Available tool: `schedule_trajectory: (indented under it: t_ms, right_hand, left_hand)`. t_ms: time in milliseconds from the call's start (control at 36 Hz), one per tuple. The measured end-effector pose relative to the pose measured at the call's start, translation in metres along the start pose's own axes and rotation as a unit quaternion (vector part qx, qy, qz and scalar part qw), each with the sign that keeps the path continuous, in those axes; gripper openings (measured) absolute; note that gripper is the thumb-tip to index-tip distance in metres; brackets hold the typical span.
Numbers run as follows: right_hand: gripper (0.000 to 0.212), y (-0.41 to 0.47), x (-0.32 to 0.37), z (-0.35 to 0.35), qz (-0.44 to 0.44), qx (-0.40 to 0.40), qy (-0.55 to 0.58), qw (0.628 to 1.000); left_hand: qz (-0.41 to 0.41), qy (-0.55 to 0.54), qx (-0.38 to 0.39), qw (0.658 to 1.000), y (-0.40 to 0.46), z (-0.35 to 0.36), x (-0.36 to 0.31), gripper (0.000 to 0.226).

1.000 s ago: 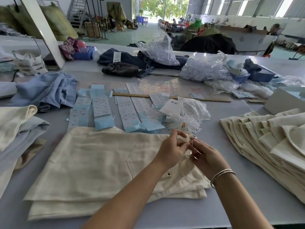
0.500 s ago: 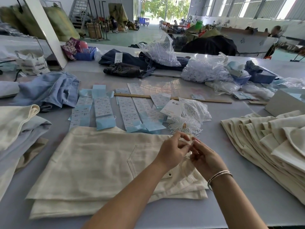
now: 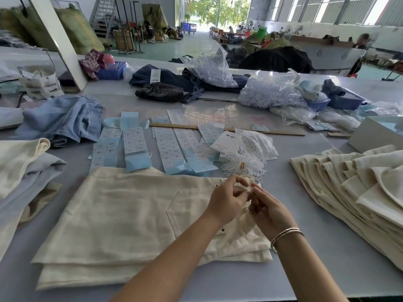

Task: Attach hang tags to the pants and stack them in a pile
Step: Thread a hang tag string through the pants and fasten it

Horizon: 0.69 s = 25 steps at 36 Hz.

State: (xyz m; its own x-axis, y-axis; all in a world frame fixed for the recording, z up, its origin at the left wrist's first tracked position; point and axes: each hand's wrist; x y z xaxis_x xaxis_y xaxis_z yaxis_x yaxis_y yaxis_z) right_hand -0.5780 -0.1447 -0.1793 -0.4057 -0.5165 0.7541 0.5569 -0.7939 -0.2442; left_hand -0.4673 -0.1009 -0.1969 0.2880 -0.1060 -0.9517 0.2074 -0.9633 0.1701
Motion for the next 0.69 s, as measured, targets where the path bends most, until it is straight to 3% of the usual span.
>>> schedule_trajectory:
  t_ms: [500,583,694]
  right_hand:
    - [0.014,0.003,-0.007,-0.002,0.005,-0.003,0.035,0.999]
    - [0.023,0.003,-0.010,-0.004,-0.019,-0.001,0.009,1.000]
    - [0.013,0.002,-0.013,-0.009,-0.074,-0.030,-0.093,0.992]
  left_hand:
    - [0.012,-0.044,-0.017,0.999,-0.003,0.007,-0.001,0.019]
    - [0.003,-0.058,-0.024,0.998,-0.003,0.008,0.000,0.022]
    - [-0.028,-0.074,-0.016,0.997,-0.003,0.010,0.002,0.023]
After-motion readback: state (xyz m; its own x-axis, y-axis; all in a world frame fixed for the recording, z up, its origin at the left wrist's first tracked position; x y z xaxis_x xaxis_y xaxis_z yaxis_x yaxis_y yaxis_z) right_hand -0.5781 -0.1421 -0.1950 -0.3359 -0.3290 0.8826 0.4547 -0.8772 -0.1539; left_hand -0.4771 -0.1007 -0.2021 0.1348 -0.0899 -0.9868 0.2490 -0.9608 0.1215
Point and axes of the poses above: each hand's wrist, its own y-axis towards the middle knuckle, its own z-axis out of the palm, x = y × z, and after that the axes turned 9 degrees about x, right-handed
